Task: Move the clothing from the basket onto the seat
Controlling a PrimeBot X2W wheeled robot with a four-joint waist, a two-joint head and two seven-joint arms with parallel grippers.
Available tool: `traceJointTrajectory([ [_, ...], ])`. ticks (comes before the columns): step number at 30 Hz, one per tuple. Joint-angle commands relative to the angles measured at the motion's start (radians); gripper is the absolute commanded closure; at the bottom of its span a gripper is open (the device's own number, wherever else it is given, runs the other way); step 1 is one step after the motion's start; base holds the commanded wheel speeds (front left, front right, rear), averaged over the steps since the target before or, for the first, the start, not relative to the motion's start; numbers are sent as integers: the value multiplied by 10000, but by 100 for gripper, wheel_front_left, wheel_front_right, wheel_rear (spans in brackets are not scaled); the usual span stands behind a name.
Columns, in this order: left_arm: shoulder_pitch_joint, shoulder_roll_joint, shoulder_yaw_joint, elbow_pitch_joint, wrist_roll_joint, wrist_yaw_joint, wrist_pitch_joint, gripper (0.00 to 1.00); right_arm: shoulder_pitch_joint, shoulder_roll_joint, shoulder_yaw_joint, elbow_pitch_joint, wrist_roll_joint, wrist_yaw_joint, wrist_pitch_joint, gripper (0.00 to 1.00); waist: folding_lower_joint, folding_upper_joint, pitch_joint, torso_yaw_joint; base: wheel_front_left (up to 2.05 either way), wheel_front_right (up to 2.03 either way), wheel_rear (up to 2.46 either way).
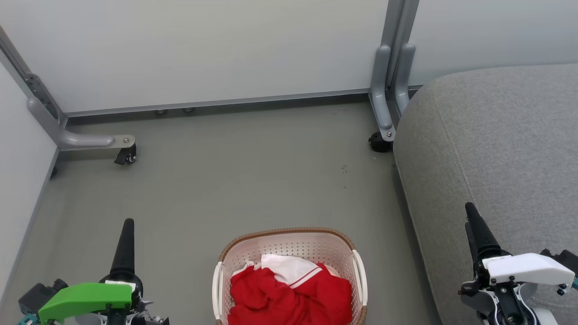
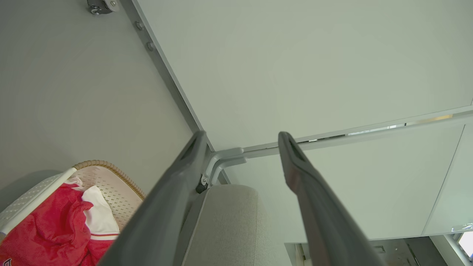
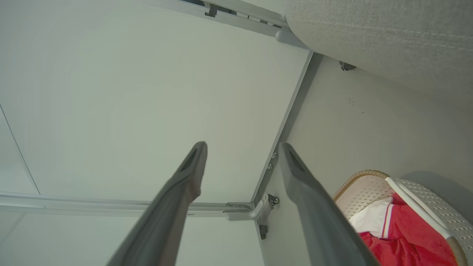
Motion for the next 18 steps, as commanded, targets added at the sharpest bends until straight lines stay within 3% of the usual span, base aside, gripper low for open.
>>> traceJointTrajectory([
  [1,-22,53,-8,-338,536,37,-111,0,12,-51,51,-279,-590,5,-133,0,0,0,-13,-1,0,0,0],
  [12,346,60,-495,-1110,2772,475,-546,0,477,-61,306,-922,-2703,6,-571,0,0,0,-109,22,0,0,0],
  [18,486,64,-758,-1320,3722,505,-776,0,637,-66,382,-1121,-3657,6,-804,0,0,0,-168,30,0,0,0],
])
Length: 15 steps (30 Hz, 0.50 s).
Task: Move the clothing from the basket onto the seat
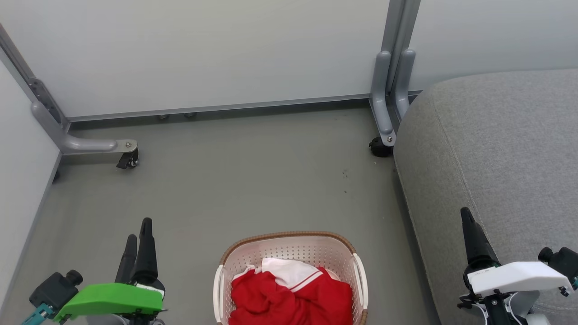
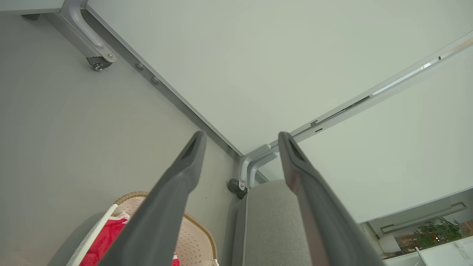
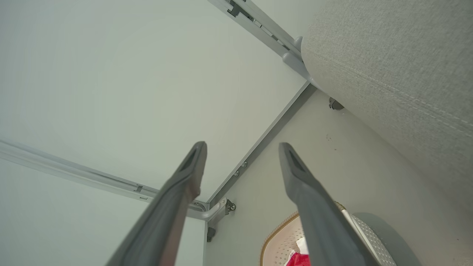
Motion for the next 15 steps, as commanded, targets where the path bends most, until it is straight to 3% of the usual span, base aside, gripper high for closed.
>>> traceJointTrajectory([
  [1,-22,61,-50,-211,473,46,-116,0,-2,-59,22,-228,-419,7,-135,0,0,-1,-14,0,0,0,0],
  [15,278,69,-518,-573,2402,314,-572,0,361,-68,224,-550,-2317,7,-592,0,0,-1,-97,10,0,0,0],
])
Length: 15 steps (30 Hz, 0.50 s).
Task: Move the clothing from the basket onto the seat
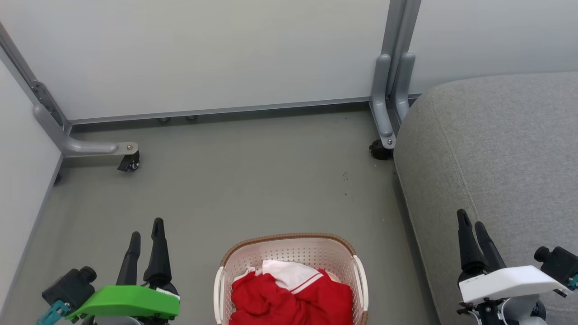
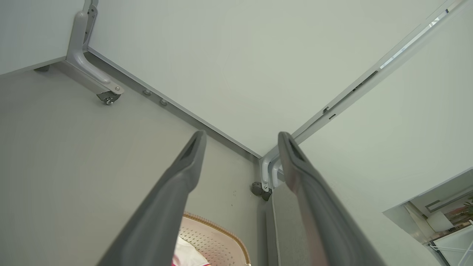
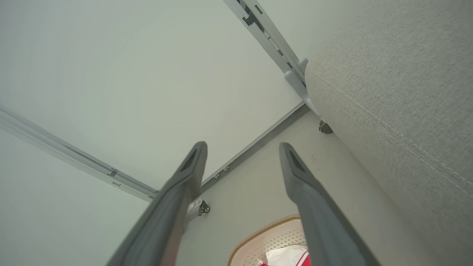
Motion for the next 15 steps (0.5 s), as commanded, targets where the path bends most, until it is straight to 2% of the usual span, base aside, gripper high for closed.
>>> traceJointTrajectory([
  [1,60,66,-59,-209,311,12,-104,0,75,-56,81,-198,-364,6,-111,0,0,0,-1,1,0,0,0],
  [15,301,73,-378,-462,1762,-28,-506,0,306,-65,370,-499,-2004,6,-508,0,0,0,-57,33,0,0,0],
])
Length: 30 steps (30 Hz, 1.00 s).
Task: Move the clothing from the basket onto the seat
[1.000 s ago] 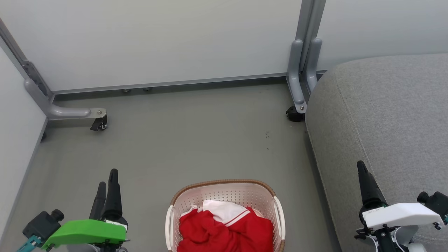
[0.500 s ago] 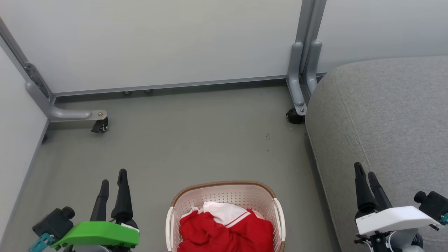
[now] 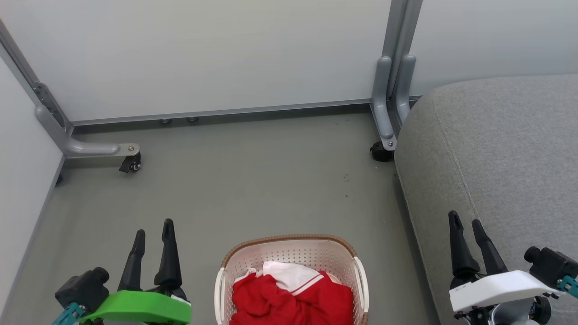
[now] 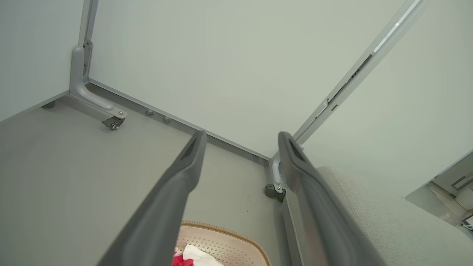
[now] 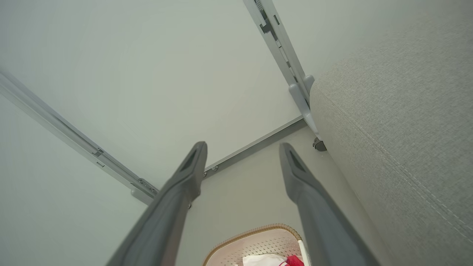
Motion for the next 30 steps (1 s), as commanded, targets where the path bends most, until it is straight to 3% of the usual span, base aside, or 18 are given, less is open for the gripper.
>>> traceJointTrajectory([
  [1,86,63,-45,-145,277,-61,-92,0,78,-58,65,-160,-256,7,-96,0,0,0,-6,3,0,0,0],
  [30,415,74,-507,-10,2464,-349,-780,0,423,-73,685,-237,-2826,8,-783,0,0,0,-98,50,0,0,0],
])
